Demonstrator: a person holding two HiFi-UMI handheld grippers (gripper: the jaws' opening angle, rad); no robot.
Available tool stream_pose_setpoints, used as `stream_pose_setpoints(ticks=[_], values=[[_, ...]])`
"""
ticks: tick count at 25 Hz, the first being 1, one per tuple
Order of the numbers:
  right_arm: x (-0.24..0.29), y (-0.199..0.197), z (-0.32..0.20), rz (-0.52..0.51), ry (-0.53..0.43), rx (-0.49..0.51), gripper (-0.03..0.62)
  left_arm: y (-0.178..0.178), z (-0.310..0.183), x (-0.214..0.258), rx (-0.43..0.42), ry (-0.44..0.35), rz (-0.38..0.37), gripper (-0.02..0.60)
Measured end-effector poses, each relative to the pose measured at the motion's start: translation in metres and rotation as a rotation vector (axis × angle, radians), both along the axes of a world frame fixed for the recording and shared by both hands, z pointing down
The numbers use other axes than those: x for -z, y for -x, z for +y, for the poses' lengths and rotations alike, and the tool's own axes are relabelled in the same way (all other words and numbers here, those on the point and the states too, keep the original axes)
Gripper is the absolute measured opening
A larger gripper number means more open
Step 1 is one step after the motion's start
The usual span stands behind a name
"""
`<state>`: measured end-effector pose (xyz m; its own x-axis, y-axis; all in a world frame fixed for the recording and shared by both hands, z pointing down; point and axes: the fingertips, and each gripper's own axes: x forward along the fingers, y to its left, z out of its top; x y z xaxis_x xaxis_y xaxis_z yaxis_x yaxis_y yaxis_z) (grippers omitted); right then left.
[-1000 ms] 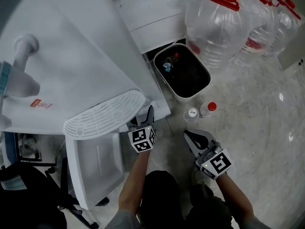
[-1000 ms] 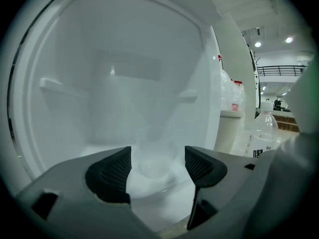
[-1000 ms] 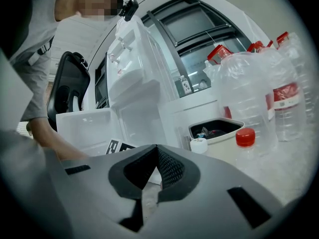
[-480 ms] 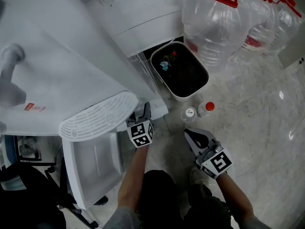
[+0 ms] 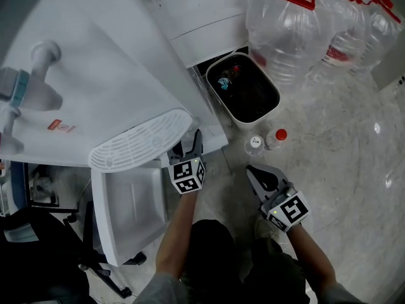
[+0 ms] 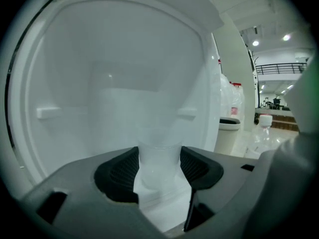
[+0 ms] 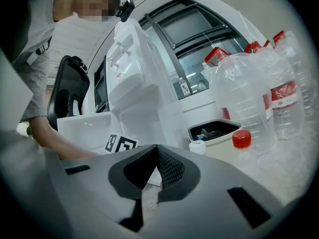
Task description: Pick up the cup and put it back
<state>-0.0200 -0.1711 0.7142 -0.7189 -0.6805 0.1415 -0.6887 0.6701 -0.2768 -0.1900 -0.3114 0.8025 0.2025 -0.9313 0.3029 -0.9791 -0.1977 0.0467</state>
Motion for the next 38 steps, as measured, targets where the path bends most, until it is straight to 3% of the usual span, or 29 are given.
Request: stream_pose_setpoints(ticks=[10, 20, 27, 38], values=[[0.05, 0.023, 0.008, -0.019, -0.058, 0.012, 0.011, -0.017, 0.073, 0.092, -0.164, -0.016, 0.056, 0.261], [0.122, 0.024, 0.011, -0.03, -0.109, 0.007, 0.011, -0.041, 0.148, 0.221, -0.33, -0.067, 0.045, 0.261], [0.173, 0.023, 0.014, -0.031, -0.142, 0.001, 0.011, -0.042, 0.179, 0.3, -0.359, -0.134, 0.037, 0.261], [0.205, 0.033, 0.03, -0.013, -0.186, 0.029, 0.011, -0.032, 0.195, 0.332, -0.329, -0.179, 0.061, 0.262]])
